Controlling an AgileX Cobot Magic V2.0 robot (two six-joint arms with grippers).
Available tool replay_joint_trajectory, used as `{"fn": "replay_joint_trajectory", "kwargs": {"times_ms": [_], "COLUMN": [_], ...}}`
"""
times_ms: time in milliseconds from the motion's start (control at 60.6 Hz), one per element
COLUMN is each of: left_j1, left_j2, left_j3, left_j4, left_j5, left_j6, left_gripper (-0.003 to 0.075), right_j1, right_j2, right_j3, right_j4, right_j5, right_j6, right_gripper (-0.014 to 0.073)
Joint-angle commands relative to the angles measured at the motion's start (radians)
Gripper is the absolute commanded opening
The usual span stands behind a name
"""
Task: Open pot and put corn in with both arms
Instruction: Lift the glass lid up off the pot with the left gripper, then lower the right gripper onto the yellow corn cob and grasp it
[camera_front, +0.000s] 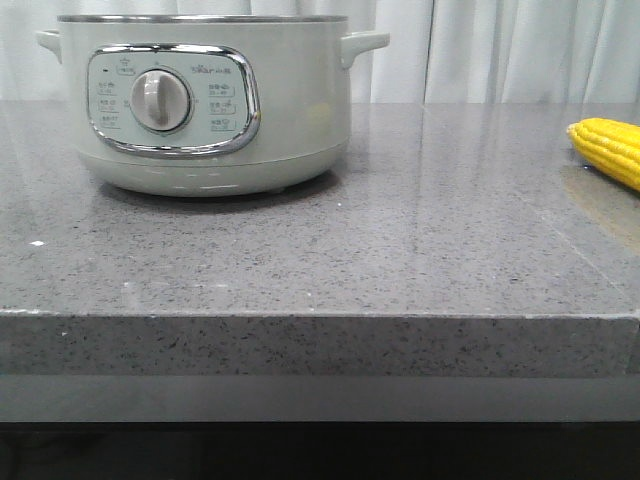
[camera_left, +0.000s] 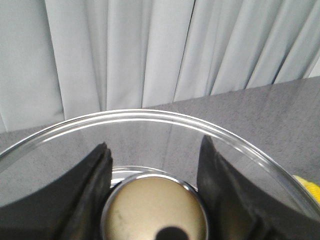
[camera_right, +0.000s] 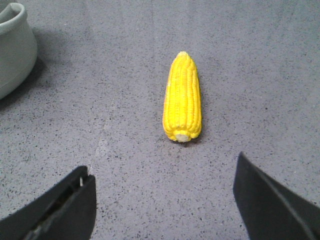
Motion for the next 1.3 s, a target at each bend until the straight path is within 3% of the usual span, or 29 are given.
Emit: {"fn": "replay_joint_trajectory", "kwargs": {"times_ms": [0,825,1056,1287], "left_j1": [0.002,0.002,0.002,0.002], "left_j2": [-0.12,-0.852,-0.978,-0.997], "left_j3": [-0.046,0.673,0.778,0.789], "left_j4": [-0.003,0.055,0.054,0.054], "left_j5": [-0.069,-0.039,-0.029,-0.02], "left_j6": [0.0,0.0,0.0,0.0], "left_gripper": [0.0186,0.0186,0.0186,0.0186], "right_j1": [-0.004,-0.004,-0.006,-0.053], "right_j2": [0.009,0.009,0.028,0.211], "right_j3": [-0.03,-0.03,-0.053,-0.216], "right_j4": [-0.009,-0.01,-0.01,-0.011], "right_j5": [-0.081,-0.092,-0.076,0.09], "right_j6": [-0.005,-0.005,0.004,0.007], "right_gripper": [0.0582,0.0582,0.0582,0.0582]}}
